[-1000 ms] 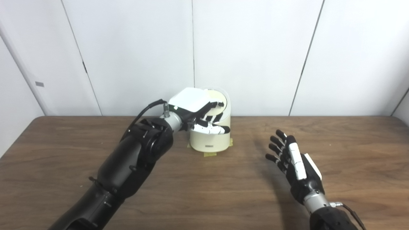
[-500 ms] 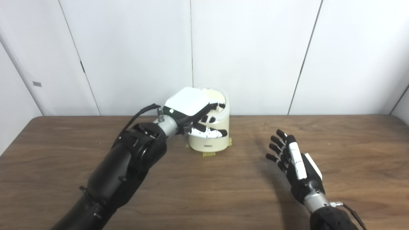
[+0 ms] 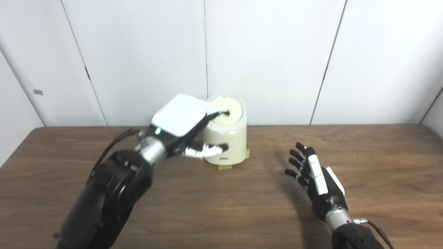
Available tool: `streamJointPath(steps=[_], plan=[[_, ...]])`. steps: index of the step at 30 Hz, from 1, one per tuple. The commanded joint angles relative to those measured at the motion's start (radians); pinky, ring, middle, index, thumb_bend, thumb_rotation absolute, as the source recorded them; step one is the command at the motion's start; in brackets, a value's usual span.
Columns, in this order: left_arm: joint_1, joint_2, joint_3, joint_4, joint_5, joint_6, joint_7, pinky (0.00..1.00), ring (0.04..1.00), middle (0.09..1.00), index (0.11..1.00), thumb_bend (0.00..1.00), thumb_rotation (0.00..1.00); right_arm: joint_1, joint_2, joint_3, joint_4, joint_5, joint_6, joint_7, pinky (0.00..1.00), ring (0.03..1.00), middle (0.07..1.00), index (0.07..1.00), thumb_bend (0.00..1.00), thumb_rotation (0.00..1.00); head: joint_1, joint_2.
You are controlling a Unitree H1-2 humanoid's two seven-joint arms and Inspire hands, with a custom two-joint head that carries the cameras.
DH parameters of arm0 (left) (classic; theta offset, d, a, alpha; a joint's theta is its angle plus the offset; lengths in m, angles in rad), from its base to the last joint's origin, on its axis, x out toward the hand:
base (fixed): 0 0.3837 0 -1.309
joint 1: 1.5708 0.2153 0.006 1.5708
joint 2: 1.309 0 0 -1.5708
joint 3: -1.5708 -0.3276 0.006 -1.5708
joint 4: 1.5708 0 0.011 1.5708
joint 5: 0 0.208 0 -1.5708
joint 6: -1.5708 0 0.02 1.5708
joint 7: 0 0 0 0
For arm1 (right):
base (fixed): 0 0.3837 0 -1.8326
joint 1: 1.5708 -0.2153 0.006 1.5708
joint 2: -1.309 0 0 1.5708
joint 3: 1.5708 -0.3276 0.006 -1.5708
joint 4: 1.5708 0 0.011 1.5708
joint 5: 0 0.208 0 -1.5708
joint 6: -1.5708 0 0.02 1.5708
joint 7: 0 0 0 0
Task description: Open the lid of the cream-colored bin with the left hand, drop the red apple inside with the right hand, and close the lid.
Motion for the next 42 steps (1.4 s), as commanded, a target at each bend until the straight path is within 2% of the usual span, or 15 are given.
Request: streamJointPath(steps=[1,4,8,10,13,17,20,23,25,28,31,35,42], plan=[[-0.012,0.014,0.033,-0.046,0.005,-0.002,0.023,0.78,0.815,0.808,0.838,0.53,0.58,-0.042,-0.001,0.001,-0.026,0.001,-0.018,0.004,0.83,0.938,0.939,0.961,0.59,0.98,-0.002,0.002],[0.058,0.010,0.075,-0.068,-0.019,0.014,0.035,0.76,0.802,0.802,0.830,0.53,0.55,-0.042,0.001,0.001,-0.025,-0.001,-0.018,0.003,0.83,0.936,0.935,0.957,0.60,0.97,-0.002,0.003],[0.151,-0.027,0.166,-0.083,-0.148,0.093,0.025,0.77,0.817,0.832,0.845,0.50,0.53,-0.045,0.001,-0.002,-0.024,0.004,-0.014,0.004,0.83,0.939,0.937,0.955,0.60,0.97,-0.002,0.002],[0.205,-0.068,0.242,-0.064,-0.284,0.137,0.049,0.74,0.819,0.843,0.853,0.48,0.52,-0.044,-0.001,-0.002,-0.023,0.000,-0.018,0.005,0.83,0.937,0.935,0.953,0.60,0.97,-0.002,0.000],[0.259,-0.118,0.319,-0.039,-0.417,0.180,0.086,0.73,0.822,0.850,0.863,0.44,0.48,-0.043,-0.003,-0.004,-0.024,0.003,-0.019,0.006,0.83,0.937,0.936,0.953,0.59,0.97,-0.002,-0.001],[0.333,-0.185,0.408,-0.007,-0.583,0.258,0.132,0.80,0.857,0.871,0.884,0.36,0.55,-0.039,-0.011,0.002,-0.030,-0.006,-0.024,0.010,0.83,0.934,0.936,0.949,0.59,0.98,-0.003,0.000],[0.383,-0.242,0.471,0.025,-0.722,0.293,0.170,0.85,0.881,0.882,0.895,0.30,0.52,-0.031,-0.017,0.006,-0.039,-0.010,-0.029,0.015,0.82,0.937,0.942,0.949,0.58,0.99,-0.002,0.000],[0.431,-0.263,0.487,0.073,-0.784,0.257,0.216,0.88,0.894,0.893,0.914,0.27,0.54,-0.019,-0.014,0.005,-0.039,-0.020,-0.057,0.005,0.82,0.930,0.937,0.941,0.59,0.95,-0.007,-0.001],[0.461,-0.267,0.481,0.123,-0.794,0.195,0.255,0.88,0.910,0.911,0.931,0.23,0.63,-0.001,-0.016,0.011,-0.024,-0.055,-0.137,-0.008,0.80,0.913,0.925,0.928,0.56,0.93,-0.012,-0.001],[0.484,-0.265,0.472,0.182,-0.818,0.120,0.296,0.89,0.917,0.921,0.935,0.20,0.67,0.020,-0.015,0.007,0.010,-0.074,-0.238,-0.013,0.79,0.903,0.914,0.919,0.51,0.96,-0.013,-0.001],[0.499,-0.261,0.467,0.253,-0.838,0.034,0.334,0.90,0.922,0.926,0.938,0.24,0.71,0.033,-0.012,-0.003,0.048,-0.080,-0.301,-0.023,0.76,0.886,0.899,0.905,0.51,0.96,-0.013,-0.002],[0.505,-0.271,0.472,0.328,-0.884,-0.049,0.381,0.91,0.909,0.914,0.926,0.31,0.74,0.039,-0.014,-0.014,0.070,-0.076,-0.322,-0.022,0.79,0.900,0.908,0.911,0.51,0.96,-0.009,-0.002],[0.521,-0.274,0.471,0.355,-0.932,-0.087,0.420,0.93,0.908,0.904,0.918,0.31,0.71,0.067,-0.009,-0.013,0.084,-0.094,-0.358,-0.030,0.83,0.917,0.921,0.919,0.51,0.98,-0.010,0.006]])
